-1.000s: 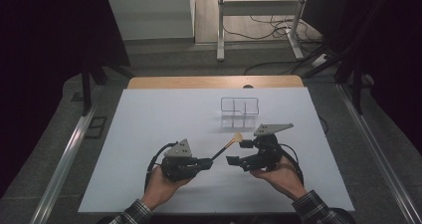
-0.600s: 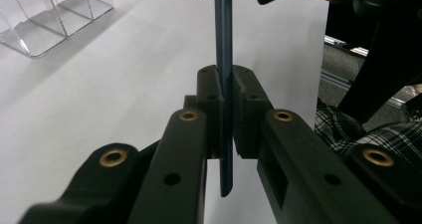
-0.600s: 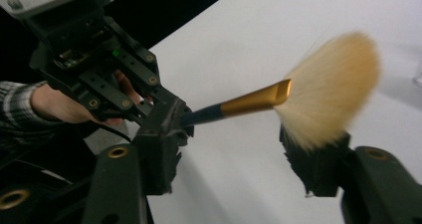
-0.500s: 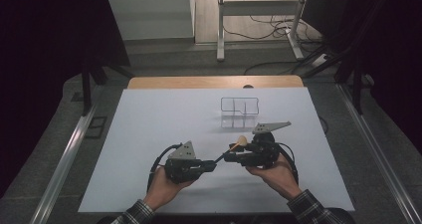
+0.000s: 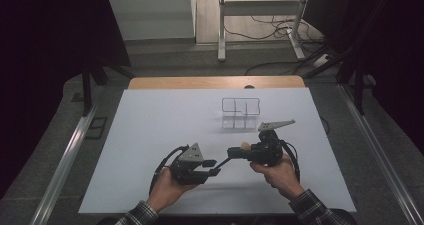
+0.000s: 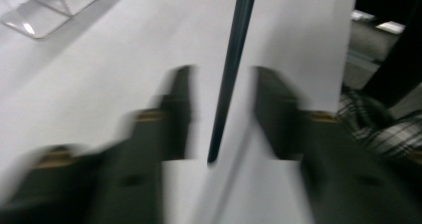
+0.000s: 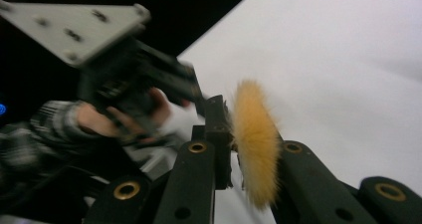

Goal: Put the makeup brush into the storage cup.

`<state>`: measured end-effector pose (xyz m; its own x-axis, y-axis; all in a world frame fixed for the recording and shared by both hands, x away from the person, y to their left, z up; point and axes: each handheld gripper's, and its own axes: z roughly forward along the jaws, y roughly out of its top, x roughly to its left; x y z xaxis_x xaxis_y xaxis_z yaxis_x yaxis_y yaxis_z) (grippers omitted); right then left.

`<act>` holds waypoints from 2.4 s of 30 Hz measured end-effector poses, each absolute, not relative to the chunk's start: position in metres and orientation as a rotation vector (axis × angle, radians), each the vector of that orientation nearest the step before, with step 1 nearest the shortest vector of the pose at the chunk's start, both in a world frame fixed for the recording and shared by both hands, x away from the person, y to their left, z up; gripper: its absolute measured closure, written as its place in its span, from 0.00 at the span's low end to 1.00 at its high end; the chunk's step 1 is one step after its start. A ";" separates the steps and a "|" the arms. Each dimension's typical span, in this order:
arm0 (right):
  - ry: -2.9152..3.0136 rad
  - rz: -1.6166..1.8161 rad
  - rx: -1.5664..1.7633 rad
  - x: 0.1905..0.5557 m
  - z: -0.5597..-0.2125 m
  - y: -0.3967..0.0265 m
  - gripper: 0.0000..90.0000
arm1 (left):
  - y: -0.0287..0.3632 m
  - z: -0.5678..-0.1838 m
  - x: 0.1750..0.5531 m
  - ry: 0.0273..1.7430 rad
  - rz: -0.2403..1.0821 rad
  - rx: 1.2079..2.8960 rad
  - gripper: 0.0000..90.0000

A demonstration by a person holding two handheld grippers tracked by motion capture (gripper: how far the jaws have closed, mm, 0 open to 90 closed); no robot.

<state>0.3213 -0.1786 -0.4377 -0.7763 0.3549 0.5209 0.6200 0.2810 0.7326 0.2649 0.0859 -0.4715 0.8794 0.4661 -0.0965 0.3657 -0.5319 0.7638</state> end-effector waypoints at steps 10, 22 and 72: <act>-2.399 -1.491 -0.896 0.319 -0.434 -0.182 0.94 | 0.090 -0.476 0.268 0.638 0.150 2.206 0.19; -2.481 -1.482 -0.894 0.318 -0.430 -0.184 0.94 | 0.091 -0.478 0.266 0.657 0.158 2.214 0.08; -2.654 -1.536 -1.040 0.325 -0.421 -0.223 0.93 | 0.152 -0.479 0.245 0.800 0.249 2.205 0.02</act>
